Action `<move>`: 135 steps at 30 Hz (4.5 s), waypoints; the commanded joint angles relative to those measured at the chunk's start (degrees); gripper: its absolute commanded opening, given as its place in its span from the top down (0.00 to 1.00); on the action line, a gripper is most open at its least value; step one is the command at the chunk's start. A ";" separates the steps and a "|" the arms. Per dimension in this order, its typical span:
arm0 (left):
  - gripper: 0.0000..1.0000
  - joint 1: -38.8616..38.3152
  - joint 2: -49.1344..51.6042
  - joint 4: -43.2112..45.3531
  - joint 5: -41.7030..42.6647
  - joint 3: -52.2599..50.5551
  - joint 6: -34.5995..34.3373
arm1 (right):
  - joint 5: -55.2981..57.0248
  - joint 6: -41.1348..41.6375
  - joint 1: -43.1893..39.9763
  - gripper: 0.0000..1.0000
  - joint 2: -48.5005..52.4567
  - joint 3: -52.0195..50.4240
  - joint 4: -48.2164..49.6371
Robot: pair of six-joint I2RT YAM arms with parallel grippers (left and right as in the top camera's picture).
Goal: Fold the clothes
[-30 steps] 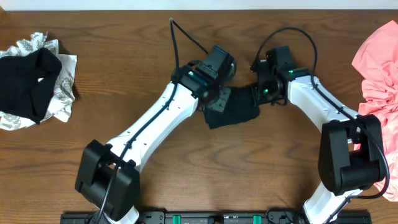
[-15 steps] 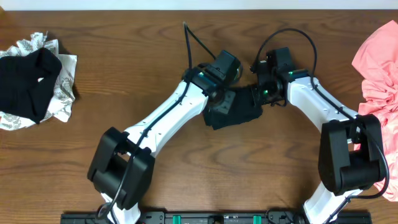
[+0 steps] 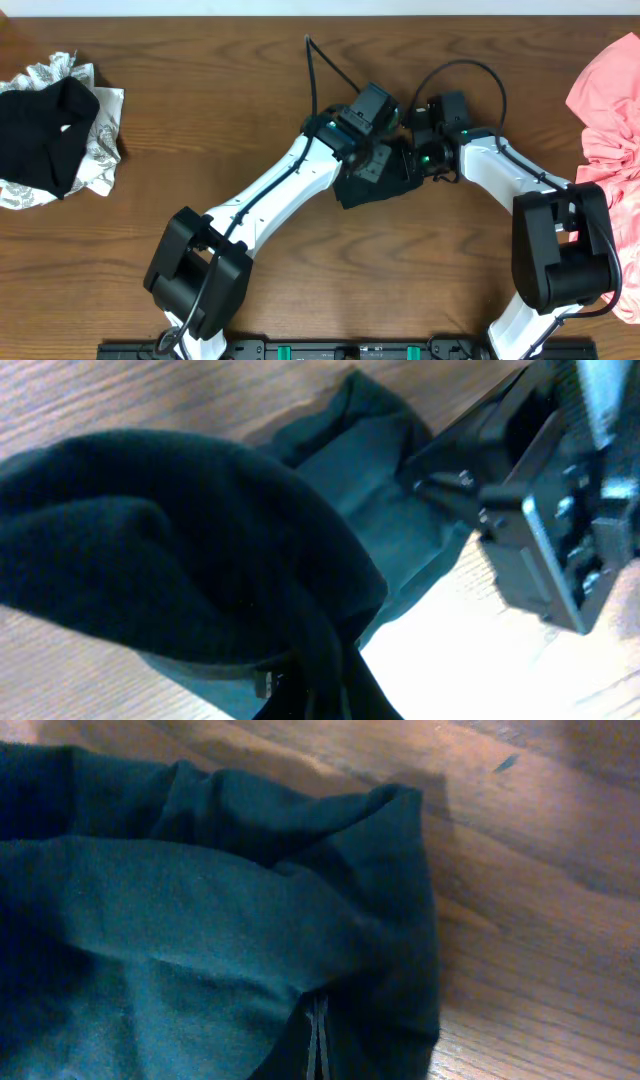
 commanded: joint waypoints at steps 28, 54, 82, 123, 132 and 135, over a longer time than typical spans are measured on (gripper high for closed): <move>0.71 -1.84 3.72 3.89 -0.63 1.05 0.83 | 4.11 2.73 2.29 0.99 0.00 -0.46 0.72; 0.68 -0.31 1.79 6.34 -9.25 3.61 2.23 | 5.25 2.97 -3.13 0.98 -0.07 -0.46 1.27; 0.54 1.22 10.93 7.91 -14.45 2.93 -3.13 | 5.25 1.62 -2.86 0.94 -0.07 -0.46 0.63; 0.35 -1.66 3.85 9.18 -4.24 4.76 -3.28 | 5.75 -1.75 -3.74 0.01 -4.81 -0.22 0.42; 0.33 -1.66 5.20 1.81 -4.68 2.14 -8.09 | 17.25 2.99 -5.90 0.01 -8.61 -0.22 -4.09; 0.34 -1.66 6.69 1.66 -4.66 0.68 -9.99 | 17.29 3.04 -6.69 0.01 -8.52 -0.24 -4.55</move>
